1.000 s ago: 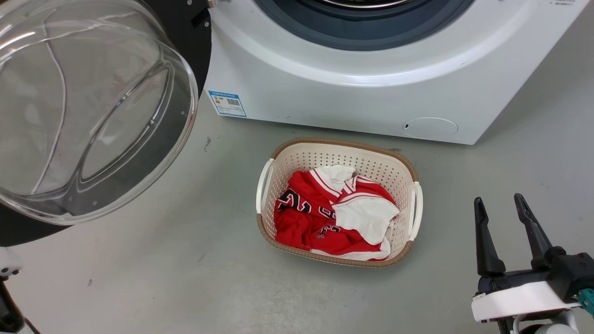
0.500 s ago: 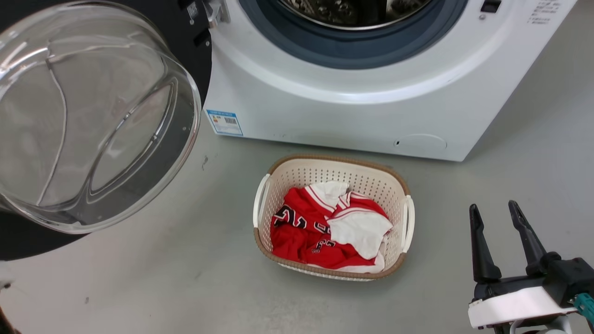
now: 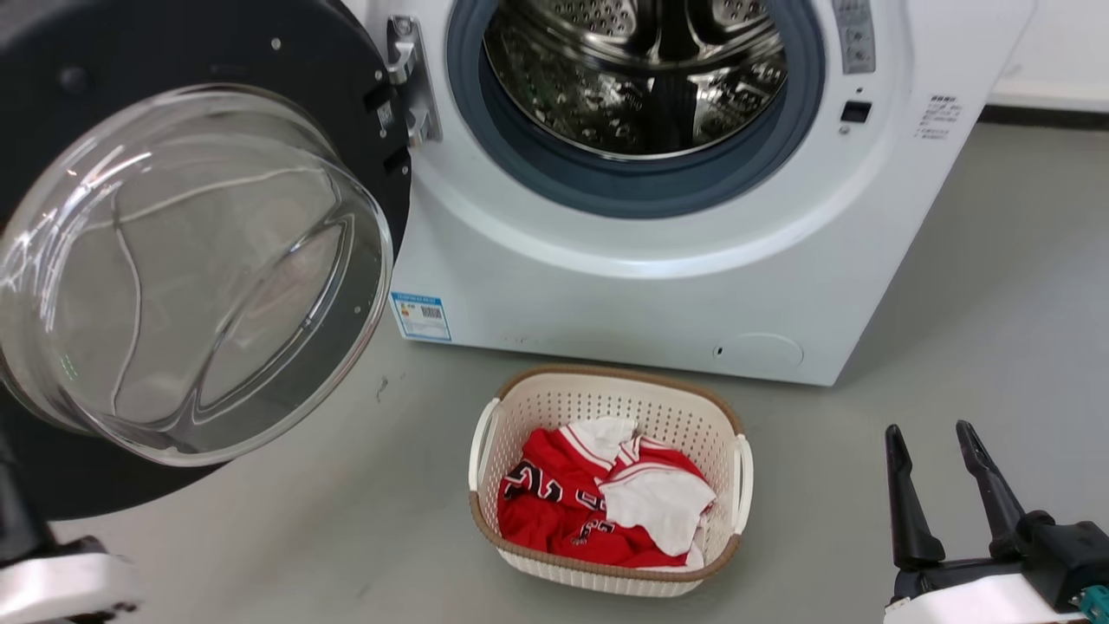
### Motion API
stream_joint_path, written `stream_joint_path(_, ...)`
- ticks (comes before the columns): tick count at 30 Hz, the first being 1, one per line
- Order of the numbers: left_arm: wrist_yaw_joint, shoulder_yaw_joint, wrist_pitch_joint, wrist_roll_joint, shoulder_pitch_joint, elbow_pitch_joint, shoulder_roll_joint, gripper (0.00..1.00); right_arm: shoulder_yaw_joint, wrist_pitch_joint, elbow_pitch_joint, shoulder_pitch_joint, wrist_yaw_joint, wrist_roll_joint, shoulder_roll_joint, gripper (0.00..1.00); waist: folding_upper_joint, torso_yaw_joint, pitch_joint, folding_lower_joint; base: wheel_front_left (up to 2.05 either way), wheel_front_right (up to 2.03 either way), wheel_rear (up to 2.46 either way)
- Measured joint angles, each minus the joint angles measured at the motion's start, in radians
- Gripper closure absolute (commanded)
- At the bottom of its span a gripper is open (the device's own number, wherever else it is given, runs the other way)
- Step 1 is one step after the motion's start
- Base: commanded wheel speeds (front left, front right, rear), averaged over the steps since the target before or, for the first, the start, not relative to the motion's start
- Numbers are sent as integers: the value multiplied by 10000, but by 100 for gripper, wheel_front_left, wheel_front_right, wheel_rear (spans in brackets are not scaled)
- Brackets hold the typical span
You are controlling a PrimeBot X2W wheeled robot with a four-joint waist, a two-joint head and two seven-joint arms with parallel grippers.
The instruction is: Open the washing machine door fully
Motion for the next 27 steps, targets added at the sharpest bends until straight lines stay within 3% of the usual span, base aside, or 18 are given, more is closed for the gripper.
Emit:
stream_joint_path(7,25,-1513,0,69,874,-694,-224,100,-90,-2,-138,255,2,44,0,0,0,-167,-571,-1,0,0,0)
stream_joint_path(15,472,-3405,0,-359,1496,-1218,-259,100,-290,0,-430,466,0,84,-2,0,0,-504,-813,-1,0,0,0)
stream_joint_path(19,723,-4376,0,-587,1684,-1246,-265,100,-265,0,-581,591,0,84,0,0,0,-644,-871,-1,0,0,0)
stream_joint_path(27,767,-5547,0,-564,1743,-838,-267,100,-311,0,-828,822,2,136,0,0,0,-936,-904,0,0,0,0)
